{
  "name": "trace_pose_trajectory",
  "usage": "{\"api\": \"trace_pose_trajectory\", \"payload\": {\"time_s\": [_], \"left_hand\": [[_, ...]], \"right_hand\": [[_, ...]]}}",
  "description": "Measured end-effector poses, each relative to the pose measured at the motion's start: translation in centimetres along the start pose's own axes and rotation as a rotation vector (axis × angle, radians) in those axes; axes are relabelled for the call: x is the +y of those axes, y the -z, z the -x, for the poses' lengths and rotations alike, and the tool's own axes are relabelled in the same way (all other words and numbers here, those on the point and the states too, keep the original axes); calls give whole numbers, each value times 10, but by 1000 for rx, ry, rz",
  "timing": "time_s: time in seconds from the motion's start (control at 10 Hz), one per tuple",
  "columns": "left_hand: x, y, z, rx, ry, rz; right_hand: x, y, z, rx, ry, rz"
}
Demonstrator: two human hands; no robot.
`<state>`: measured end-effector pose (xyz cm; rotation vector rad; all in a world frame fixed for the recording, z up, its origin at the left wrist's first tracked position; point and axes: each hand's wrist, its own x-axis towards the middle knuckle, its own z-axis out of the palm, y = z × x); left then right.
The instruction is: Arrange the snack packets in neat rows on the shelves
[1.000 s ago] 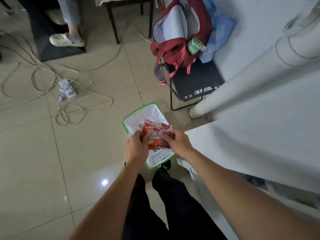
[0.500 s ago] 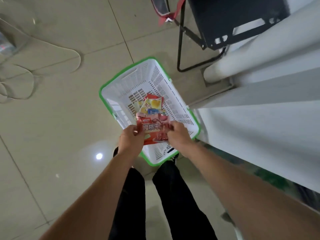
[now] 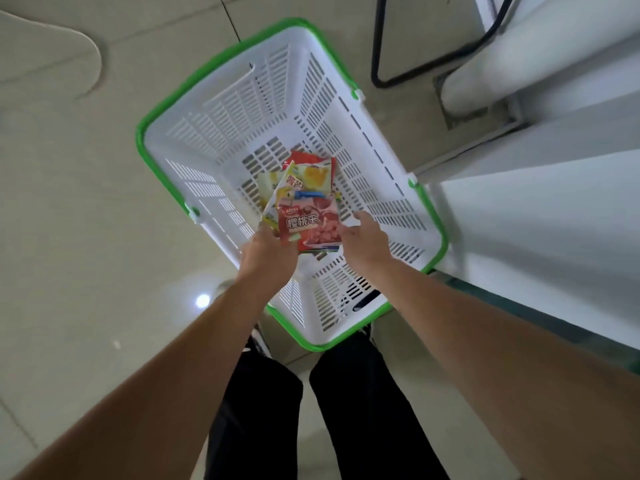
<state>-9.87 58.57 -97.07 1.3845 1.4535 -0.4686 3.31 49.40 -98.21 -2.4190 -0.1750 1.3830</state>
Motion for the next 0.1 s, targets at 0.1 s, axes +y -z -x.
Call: {"api": "trace_pose_trajectory", "payload": {"time_s": [0.1], "left_hand": [[9, 22, 16, -39, -75, -68]], "right_hand": [[-5, 17, 20, -42, 70, 121]]}}
